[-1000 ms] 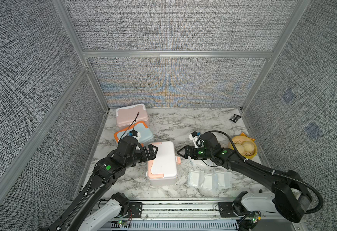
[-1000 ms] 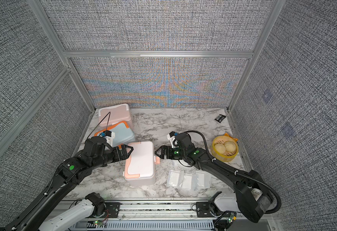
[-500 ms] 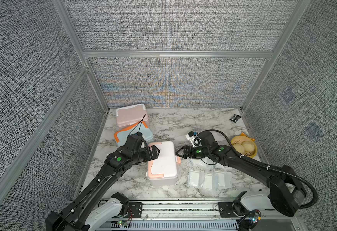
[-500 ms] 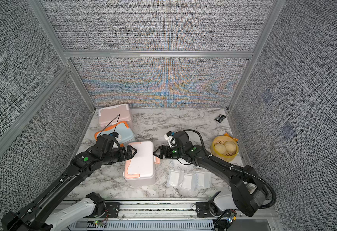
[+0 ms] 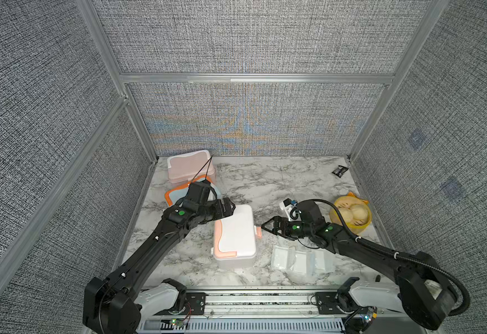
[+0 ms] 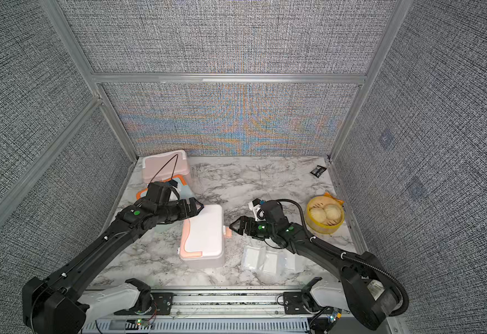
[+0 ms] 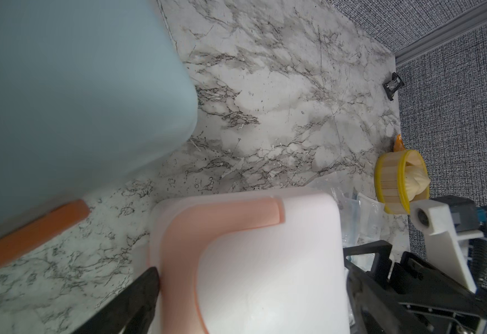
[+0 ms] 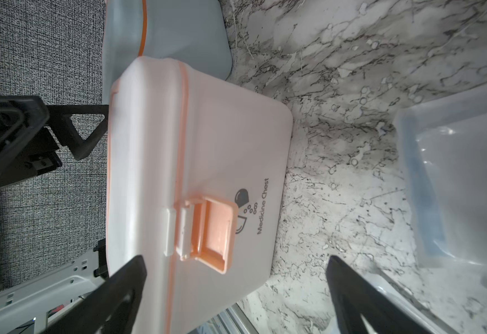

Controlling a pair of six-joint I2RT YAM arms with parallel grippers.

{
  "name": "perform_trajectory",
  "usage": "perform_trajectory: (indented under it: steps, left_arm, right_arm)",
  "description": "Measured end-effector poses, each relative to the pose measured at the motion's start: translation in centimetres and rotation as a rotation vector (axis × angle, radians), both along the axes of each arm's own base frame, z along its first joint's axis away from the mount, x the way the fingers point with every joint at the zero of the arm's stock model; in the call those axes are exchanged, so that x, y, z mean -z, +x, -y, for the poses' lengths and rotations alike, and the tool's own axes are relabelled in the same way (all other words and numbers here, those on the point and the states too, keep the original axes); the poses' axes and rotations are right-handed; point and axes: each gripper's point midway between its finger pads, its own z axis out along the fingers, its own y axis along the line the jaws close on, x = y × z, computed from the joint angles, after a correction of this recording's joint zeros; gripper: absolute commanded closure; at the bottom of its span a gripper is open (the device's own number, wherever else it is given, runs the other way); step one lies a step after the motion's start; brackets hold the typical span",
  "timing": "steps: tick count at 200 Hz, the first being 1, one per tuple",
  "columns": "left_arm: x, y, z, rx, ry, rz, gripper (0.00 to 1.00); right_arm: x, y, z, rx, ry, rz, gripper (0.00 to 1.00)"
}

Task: Open first aid kits and take out gauze
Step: Fasten the fastener of the first aid kit.

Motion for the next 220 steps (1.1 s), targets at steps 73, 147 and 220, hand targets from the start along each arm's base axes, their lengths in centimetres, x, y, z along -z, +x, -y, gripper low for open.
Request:
perform_trajectory:
  steps: [73,147,220]
  left_arm:
    - [-3.6,1.1,-1.3,-0.018,0.037,0.067,0.00]
    - [-3.4,-5.3,0.2,0.119,0.073,0.015,0.45]
    - [0.3,-7.9,2.3,0.186,0.141,-0.083,0.68]
  right_arm:
    - [0.3,0.2,-1.7,0.012,0.175,-0.065,0.01]
    - [0.0,0.4,-4.1,-0.028,0.259,-0.085,0.01]
    - [-0.9,0.2,-6.0,-0.066,0.334,-0.102,0.01]
